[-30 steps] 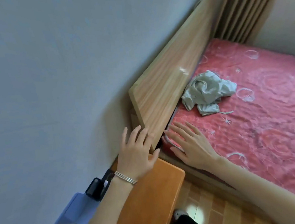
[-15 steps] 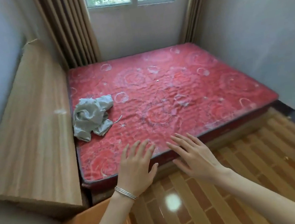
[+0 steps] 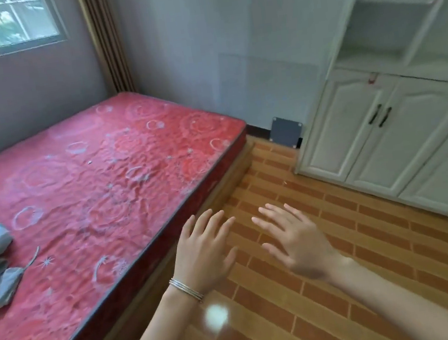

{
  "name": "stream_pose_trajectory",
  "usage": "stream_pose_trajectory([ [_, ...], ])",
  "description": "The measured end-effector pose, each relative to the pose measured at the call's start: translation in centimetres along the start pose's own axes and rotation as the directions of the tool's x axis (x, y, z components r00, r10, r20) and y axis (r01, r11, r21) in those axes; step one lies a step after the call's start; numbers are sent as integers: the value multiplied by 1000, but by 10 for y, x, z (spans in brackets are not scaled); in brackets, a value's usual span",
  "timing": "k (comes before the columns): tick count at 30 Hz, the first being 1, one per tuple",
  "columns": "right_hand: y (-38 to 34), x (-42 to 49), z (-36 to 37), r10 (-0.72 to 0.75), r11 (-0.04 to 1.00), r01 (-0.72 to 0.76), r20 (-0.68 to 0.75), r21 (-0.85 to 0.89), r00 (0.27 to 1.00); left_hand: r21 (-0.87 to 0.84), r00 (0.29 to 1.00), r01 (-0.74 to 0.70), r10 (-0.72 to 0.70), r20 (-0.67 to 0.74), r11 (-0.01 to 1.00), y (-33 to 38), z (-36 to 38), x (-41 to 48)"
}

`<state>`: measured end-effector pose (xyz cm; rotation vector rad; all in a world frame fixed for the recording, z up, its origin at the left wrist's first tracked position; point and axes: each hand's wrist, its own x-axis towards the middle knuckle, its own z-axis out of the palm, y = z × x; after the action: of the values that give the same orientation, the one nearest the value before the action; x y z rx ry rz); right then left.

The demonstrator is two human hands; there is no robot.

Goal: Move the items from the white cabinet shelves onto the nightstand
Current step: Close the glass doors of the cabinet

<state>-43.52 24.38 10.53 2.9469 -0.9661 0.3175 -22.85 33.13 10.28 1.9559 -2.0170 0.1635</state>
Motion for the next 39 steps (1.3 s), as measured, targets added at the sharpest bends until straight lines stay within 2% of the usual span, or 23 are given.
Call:
stream_pose_trajectory([
  [5, 53, -87, -47, 158, 983, -160, -36, -87, 987, -35, 985, -169, 168, -42, 985, 97, -7, 35],
  [10, 93, -162, -98, 322, 931, -338, -126, -135, 938, -60, 927, -371, 366, -81, 927, 194, -15, 71],
  [14, 120, -217, -139, 425, 866, -464, -215, -186, 879, -60, 857, -508, 497, -139, 859, 266, -20, 103],
  [20, 158, -285, -175, 551, 755, -624, -322, -202, 770, -81, 783, -614, 593, -188, 785, 354, -19, 133],
  [27, 203, -301, -168, 610, 677, -700, -360, -227, 706, -76, 752, -655, 639, -161, 752, 386, 14, 175],
  [34, 274, -252, -161, 595, 696, -680, -343, -232, 727, -49, 753, -652, 638, -164, 757, 375, 36, 256],
  [39, 332, -191, -178, 531, 721, -642, -388, -260, 753, -19, 767, -626, 611, -196, 780, 359, 36, 338],
])
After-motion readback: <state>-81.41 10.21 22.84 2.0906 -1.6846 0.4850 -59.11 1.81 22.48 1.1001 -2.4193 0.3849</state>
